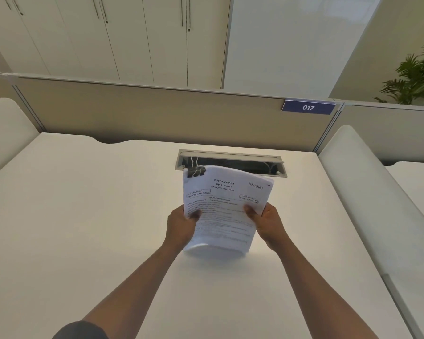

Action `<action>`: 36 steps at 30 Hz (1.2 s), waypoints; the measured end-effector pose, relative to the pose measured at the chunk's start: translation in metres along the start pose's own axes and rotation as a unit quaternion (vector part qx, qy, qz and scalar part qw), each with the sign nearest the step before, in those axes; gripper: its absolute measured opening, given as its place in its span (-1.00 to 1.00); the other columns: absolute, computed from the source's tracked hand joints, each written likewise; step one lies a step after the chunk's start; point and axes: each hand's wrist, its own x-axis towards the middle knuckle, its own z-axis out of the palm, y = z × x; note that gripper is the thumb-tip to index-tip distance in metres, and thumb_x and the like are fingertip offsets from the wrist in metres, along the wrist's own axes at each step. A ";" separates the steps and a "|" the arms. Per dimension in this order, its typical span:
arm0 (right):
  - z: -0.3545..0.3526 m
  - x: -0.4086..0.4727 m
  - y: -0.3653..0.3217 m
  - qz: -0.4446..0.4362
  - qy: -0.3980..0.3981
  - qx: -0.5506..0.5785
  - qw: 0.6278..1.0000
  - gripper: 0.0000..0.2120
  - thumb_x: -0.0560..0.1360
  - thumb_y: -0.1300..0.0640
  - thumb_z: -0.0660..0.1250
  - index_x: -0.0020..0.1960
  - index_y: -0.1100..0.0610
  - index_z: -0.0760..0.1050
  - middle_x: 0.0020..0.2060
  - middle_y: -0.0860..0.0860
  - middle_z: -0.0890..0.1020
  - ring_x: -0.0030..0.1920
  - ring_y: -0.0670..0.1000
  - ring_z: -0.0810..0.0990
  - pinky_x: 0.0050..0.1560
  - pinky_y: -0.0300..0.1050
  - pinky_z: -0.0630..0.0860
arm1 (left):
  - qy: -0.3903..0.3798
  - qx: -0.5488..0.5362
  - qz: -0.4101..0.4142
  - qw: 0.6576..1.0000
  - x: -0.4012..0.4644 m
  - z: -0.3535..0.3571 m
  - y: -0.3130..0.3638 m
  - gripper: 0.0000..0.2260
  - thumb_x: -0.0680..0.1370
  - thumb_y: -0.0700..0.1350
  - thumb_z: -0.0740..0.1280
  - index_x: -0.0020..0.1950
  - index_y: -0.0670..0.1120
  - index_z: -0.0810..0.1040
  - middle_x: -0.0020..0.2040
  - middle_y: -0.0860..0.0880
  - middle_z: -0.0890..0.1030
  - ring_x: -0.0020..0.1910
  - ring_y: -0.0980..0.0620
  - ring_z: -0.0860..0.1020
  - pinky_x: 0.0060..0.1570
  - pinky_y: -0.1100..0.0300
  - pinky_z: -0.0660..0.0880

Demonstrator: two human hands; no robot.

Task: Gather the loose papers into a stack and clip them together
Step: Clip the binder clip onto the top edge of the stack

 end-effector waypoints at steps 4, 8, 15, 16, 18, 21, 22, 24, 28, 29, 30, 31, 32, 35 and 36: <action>0.003 -0.009 0.004 -0.034 0.033 -0.022 0.999 -0.86 0.59 0.17 0.31 0.09 0.02 0.59 -0.02 -0.03 0.70 -0.07 -0.06 0.69 -0.18 -0.20 0.63 | 0.031 0.012 0.004 0.999 -0.007 0.006 -0.005 -0.91 0.59 -0.19 0.31 0.01 -0.08 0.61 -0.16 0.08 0.63 -0.15 0.04 0.59 -0.22 0.27 0.46; 0.004 -0.012 0.023 -0.025 0.023 -0.061 0.998 -0.79 0.60 0.15 0.31 0.22 0.08 0.55 0.09 0.02 0.68 0.10 0.05 0.65 0.04 -0.05 0.63 | -0.003 0.012 -0.014 1.000 -0.011 0.010 -0.015 -0.86 0.62 -0.23 0.23 0.07 -0.04 0.55 -0.02 -0.03 0.63 -0.01 -0.07 0.57 -0.17 0.27 0.47; -0.003 -0.005 0.019 -0.039 0.058 -0.139 0.988 -0.76 0.58 0.15 0.31 0.24 0.04 0.48 0.08 -0.05 0.66 0.07 -0.06 0.63 -0.04 -0.19 0.58 | -0.011 -0.029 -0.022 0.999 -0.001 0.004 -0.004 -0.78 0.60 -0.26 0.25 0.14 0.02 0.52 0.08 0.00 0.64 0.05 -0.02 0.59 -0.01 0.12 0.55; -0.005 -0.004 0.017 -0.038 0.057 -0.145 0.987 -0.76 0.57 0.14 0.32 0.23 0.05 0.48 0.07 -0.05 0.66 0.05 -0.06 0.65 -0.03 -0.14 0.60 | -0.011 -0.042 -0.038 0.998 0.002 0.002 -0.005 -0.81 0.59 -0.25 0.29 0.10 0.02 0.53 0.06 -0.01 0.66 0.03 -0.04 0.63 0.02 0.02 0.59; -0.009 -0.001 0.014 -0.017 0.058 -0.138 0.989 -0.74 0.57 0.14 0.33 0.24 0.07 0.45 0.08 -0.02 0.67 0.03 -0.01 0.67 -0.02 -0.07 0.64 | -0.015 -0.074 -0.083 0.994 0.005 0.000 -0.007 -0.83 0.56 -0.26 0.34 0.03 0.00 0.54 0.02 -0.06 0.69 -0.02 -0.08 0.68 0.02 -0.09 0.62; -0.013 0.003 0.010 0.038 0.059 -0.092 0.993 -0.76 0.61 0.13 0.26 0.27 0.09 0.41 0.07 0.02 0.67 0.01 0.03 0.69 -0.09 -0.12 0.63 | -0.016 -0.114 -0.145 0.983 0.009 0.000 -0.009 -0.84 0.54 -0.30 0.35 0.01 -0.05 0.57 0.02 -0.11 0.70 -0.05 -0.12 0.69 0.02 -0.11 0.63; -0.014 0.004 0.009 0.056 0.060 -0.071 0.994 -0.77 0.63 0.11 0.23 0.28 0.10 0.43 0.07 0.02 0.67 0.04 0.06 0.68 -0.08 -0.10 0.62 | -0.014 -0.134 -0.163 0.977 0.009 0.001 -0.010 -0.84 0.54 -0.32 0.34 0.02 -0.07 0.58 0.01 -0.11 0.70 -0.04 -0.14 0.68 0.03 -0.11 0.62; -0.018 0.005 0.009 0.080 0.056 -0.040 0.994 -0.75 0.64 0.10 0.18 0.26 0.11 0.50 0.06 0.03 0.69 0.08 0.13 0.67 -0.02 0.00 0.63 | -0.016 -0.172 -0.193 0.966 0.009 0.001 -0.013 -0.83 0.55 -0.34 0.32 0.04 -0.10 0.58 0.01 -0.12 0.70 -0.02 -0.16 0.67 0.07 -0.14 0.60; -0.020 0.003 0.010 0.099 0.051 -0.045 0.993 -0.75 0.64 0.16 0.14 0.20 0.09 0.56 0.00 0.03 0.72 0.06 0.15 0.68 0.04 0.09 0.62 | -0.040 -0.173 -0.211 0.961 0.004 0.001 -0.019 -0.85 0.60 -0.26 0.27 0.07 -0.06 0.58 0.05 -0.10 0.70 0.02 -0.15 0.67 0.12 -0.17 0.58; -0.020 0.003 0.012 0.101 0.051 -0.048 0.992 -0.75 0.64 0.17 0.14 0.19 0.08 0.56 -0.01 0.02 0.72 0.05 0.15 0.68 0.06 0.12 0.62 | -0.046 -0.167 -0.210 0.962 0.004 0.001 -0.019 -0.85 0.61 -0.24 0.27 0.07 -0.04 0.58 0.06 -0.10 0.70 0.01 -0.14 0.68 0.11 -0.16 0.58; -0.020 0.002 0.013 0.103 0.051 -0.053 0.992 -0.75 0.64 0.17 0.14 0.18 0.07 0.57 -0.01 0.02 0.73 0.05 0.15 0.69 0.08 0.14 0.62 | -0.050 -0.163 -0.207 0.963 0.003 0.001 -0.020 -0.86 0.61 -0.22 0.27 0.08 -0.03 0.57 0.07 -0.09 0.70 0.01 -0.13 0.68 0.10 -0.14 0.59; -0.019 0.002 0.015 0.104 0.052 -0.056 0.992 -0.75 0.63 0.17 0.14 0.17 0.07 0.57 -0.01 0.01 0.73 0.04 0.14 0.69 0.10 0.17 0.62 | -0.055 -0.160 -0.203 0.964 0.003 0.001 -0.020 -0.86 0.61 -0.21 0.27 0.10 -0.02 0.57 0.07 -0.08 0.70 0.00 -0.12 0.68 0.08 -0.12 0.60; -0.019 0.002 0.018 0.107 0.055 -0.057 0.991 -0.75 0.63 0.18 0.13 0.17 0.06 0.56 -0.01 0.01 0.73 0.04 0.14 0.69 0.11 0.20 0.61 | -0.059 -0.160 -0.201 0.965 0.002 0.001 -0.019 -0.85 0.62 -0.20 0.27 0.14 -0.02 0.55 0.08 -0.07 0.69 0.01 -0.10 0.68 0.07 -0.10 0.60; -0.014 0.000 0.022 0.113 0.069 -0.048 0.990 -0.74 0.62 0.19 0.13 0.16 0.07 0.56 -0.02 0.02 0.73 0.05 0.17 0.68 0.10 0.23 0.61 | -0.087 -0.164 -0.198 0.962 -0.001 -0.002 -0.018 -0.80 0.65 -0.14 0.23 0.25 0.03 0.48 0.13 -0.03 0.67 0.03 -0.08 0.68 0.03 -0.08 0.61; -0.013 0.000 0.023 0.117 0.075 -0.044 0.989 -0.74 0.62 0.19 0.13 0.16 0.07 0.56 -0.02 0.03 0.73 0.05 0.18 0.68 0.09 0.25 0.60 | -0.101 -0.168 -0.199 0.960 -0.002 -0.003 -0.017 -0.79 0.65 -0.12 0.22 0.27 0.06 0.46 0.14 -0.01 0.67 0.04 -0.08 0.68 0.03 -0.08 0.61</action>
